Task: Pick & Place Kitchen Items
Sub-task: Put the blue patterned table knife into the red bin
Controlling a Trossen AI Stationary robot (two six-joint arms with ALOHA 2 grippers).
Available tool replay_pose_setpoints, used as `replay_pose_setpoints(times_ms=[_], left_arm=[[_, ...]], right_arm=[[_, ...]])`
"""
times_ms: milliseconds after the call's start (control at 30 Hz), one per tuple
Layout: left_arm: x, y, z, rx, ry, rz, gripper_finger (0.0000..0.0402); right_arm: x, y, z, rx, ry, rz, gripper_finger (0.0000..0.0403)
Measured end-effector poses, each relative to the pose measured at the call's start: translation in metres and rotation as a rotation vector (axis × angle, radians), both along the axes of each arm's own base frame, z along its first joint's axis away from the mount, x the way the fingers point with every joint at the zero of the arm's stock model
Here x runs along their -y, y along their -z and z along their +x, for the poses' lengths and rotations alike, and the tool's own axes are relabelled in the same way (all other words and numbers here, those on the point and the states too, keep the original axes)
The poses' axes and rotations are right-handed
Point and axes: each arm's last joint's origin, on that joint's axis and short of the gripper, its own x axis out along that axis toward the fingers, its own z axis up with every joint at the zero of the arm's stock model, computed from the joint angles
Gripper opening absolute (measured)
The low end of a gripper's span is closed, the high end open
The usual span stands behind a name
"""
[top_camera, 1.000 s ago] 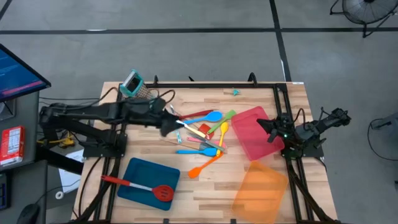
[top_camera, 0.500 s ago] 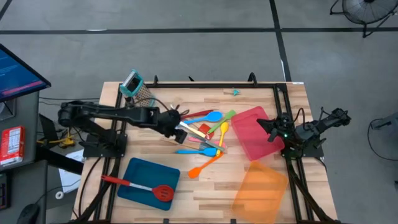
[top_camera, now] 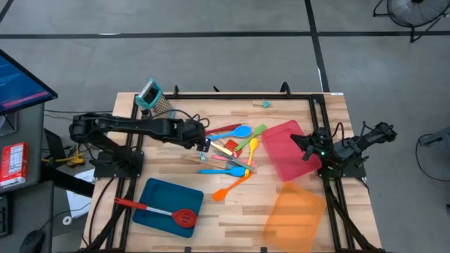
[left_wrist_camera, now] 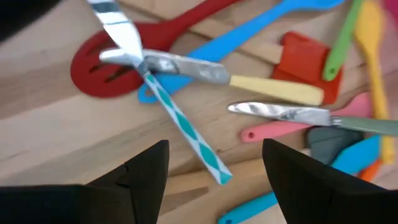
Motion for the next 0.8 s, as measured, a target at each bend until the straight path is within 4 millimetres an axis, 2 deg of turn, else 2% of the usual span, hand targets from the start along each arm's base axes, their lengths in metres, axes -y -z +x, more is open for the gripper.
replay_pose_setpoints(times_ms=[400, 667, 800], left_arm=[[-0.003, 0.039, 0.017, -0.104, -0.047, -0.024, 0.0240], [-0.013, 0.062, 0.027, -0.118, -0.074, -0.029, 0.0239], [-0.018, 0.070, 0.028, -0.136, -0.084, -0.069, 0.0217]], right_arm=[[0.000, 0.001, 0.000, -0.008, 0.000, -0.004, 0.0000], [0.000, 0.001, 0.000, -0.008, 0.000, -0.004, 0.0000], [0.000, 0.001, 0.000, -0.008, 0.000, -0.004, 0.0000]])
